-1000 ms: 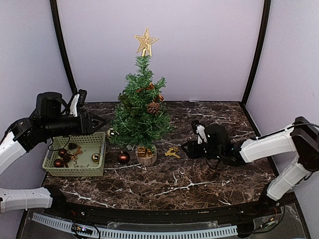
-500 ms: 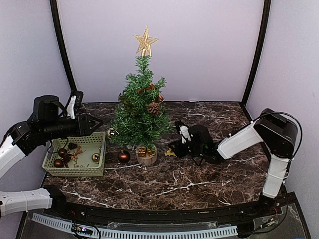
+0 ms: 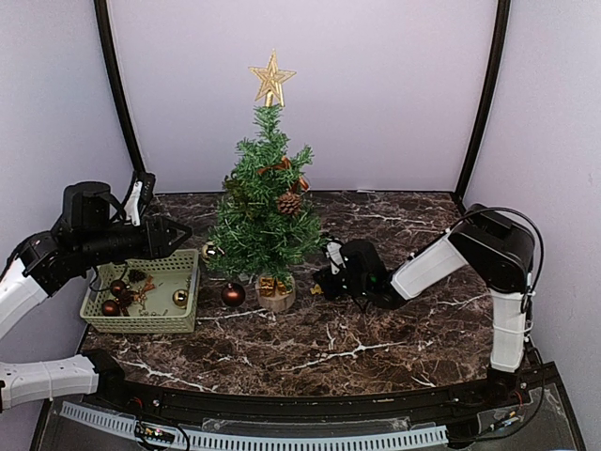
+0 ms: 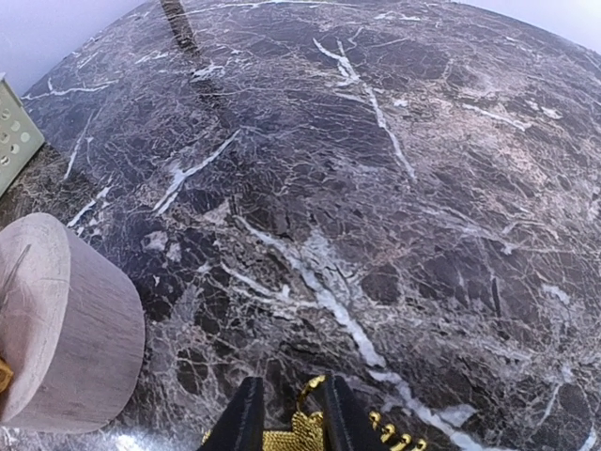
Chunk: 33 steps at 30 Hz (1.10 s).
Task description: Decorate the small christmas tree
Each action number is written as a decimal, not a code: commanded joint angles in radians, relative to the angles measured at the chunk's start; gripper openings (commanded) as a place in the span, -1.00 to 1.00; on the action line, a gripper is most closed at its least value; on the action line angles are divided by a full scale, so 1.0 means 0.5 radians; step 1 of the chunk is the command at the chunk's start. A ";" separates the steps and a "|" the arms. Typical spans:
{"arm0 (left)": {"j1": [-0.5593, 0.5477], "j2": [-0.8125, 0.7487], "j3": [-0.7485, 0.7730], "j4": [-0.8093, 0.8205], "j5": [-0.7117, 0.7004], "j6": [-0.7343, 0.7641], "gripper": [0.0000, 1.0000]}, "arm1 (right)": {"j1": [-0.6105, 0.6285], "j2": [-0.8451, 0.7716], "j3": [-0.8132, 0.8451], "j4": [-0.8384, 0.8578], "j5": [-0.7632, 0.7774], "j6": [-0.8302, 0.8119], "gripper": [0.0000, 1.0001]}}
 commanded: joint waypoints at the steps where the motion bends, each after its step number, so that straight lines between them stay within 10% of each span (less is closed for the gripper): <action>1: 0.014 -0.023 -0.020 0.043 -0.001 0.027 0.05 | 0.046 0.060 0.105 -0.017 0.150 -0.072 -0.62; 17: 0.015 -0.072 -0.004 0.024 -0.003 0.015 0.04 | 0.100 0.023 -0.015 0.024 0.406 -0.002 -1.00; 33: 0.000 -0.119 0.061 0.362 0.678 0.317 -0.07 | 0.105 -1.373 -0.668 -0.059 0.349 0.319 -1.00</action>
